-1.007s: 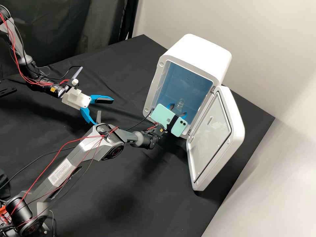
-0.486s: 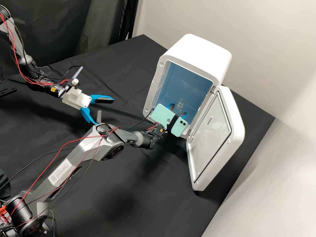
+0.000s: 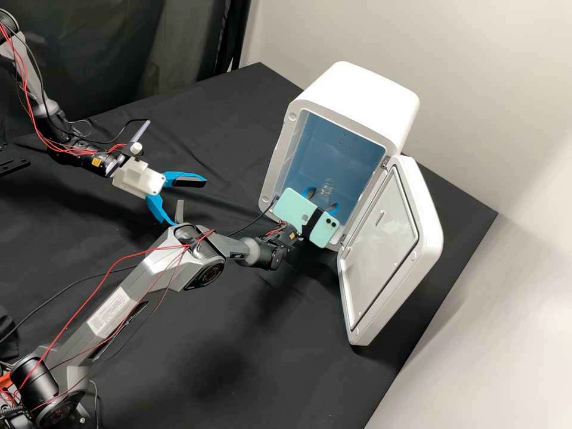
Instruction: Take the flask out of the incubator
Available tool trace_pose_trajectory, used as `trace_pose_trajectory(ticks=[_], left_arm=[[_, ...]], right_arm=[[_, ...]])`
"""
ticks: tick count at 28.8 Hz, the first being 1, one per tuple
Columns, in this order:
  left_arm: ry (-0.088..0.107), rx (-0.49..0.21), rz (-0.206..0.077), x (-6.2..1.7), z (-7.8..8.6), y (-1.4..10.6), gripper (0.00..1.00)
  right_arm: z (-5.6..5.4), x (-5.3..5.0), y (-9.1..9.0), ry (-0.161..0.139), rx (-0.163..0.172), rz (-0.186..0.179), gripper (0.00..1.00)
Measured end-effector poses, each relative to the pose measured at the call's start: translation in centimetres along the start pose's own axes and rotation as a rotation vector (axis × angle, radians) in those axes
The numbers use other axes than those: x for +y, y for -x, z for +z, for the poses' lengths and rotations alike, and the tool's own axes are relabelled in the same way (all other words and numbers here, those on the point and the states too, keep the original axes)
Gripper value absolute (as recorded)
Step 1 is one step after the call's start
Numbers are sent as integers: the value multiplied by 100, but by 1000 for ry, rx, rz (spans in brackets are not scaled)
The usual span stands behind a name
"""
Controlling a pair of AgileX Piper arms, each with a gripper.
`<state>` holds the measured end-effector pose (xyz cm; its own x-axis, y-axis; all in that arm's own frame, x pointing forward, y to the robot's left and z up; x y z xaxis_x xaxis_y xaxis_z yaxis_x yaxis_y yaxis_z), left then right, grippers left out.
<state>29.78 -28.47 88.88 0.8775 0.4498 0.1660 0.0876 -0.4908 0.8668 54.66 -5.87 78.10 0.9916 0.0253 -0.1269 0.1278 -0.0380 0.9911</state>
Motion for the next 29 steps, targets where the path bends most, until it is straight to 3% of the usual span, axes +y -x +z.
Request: trace_pose_trajectory(ticks=[23, 29], left_arm=[[0, 0, 0, 0, 0, 0, 100], [0, 0, 0, 0, 0, 0, 100]], right_arm=[[11, -19, 14, -2, 5, -1, 0], [69, -71, 93, -14, 32, 7, 0]])
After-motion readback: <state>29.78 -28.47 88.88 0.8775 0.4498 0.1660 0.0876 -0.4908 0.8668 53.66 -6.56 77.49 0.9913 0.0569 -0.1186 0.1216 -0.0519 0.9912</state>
